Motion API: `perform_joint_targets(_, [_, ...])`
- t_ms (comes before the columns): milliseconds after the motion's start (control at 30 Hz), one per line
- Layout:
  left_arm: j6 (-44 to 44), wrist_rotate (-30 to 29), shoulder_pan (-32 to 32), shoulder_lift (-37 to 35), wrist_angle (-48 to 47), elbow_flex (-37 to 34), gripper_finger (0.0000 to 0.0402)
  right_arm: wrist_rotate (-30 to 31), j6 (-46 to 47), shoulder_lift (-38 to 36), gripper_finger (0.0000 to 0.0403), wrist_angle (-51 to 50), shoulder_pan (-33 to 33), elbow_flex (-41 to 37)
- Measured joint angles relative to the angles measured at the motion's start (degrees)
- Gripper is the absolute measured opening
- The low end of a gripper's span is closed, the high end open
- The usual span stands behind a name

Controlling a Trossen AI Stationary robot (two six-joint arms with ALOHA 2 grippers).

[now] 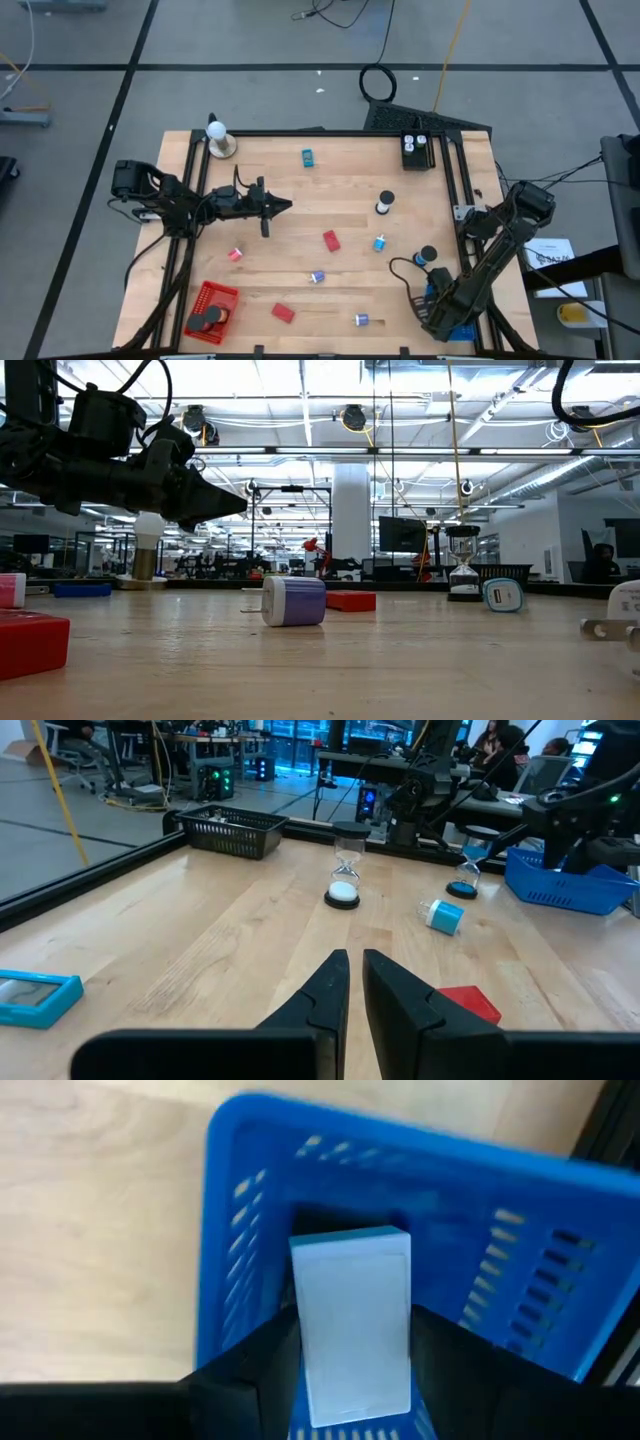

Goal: Pick & Place Office items
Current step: Put the white digital clock into the blue bin

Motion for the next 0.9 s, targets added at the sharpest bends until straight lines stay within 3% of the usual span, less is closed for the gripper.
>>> perform_joint_targets(367, [0.0, 0.0, 0.0, 0.0, 0.0, 0.0, 0.0042, 3.1, 0.0, 0.0, 0.0182, -0.3, 0.0, -0.3])
perform_joint_targets(900, [0.0, 0.0, 0.0, 0.0, 0.0, 0.0, 0.0042, 1.4, -1.7, -2.6, 0.0225, -0.2, 0.0, -0.3])
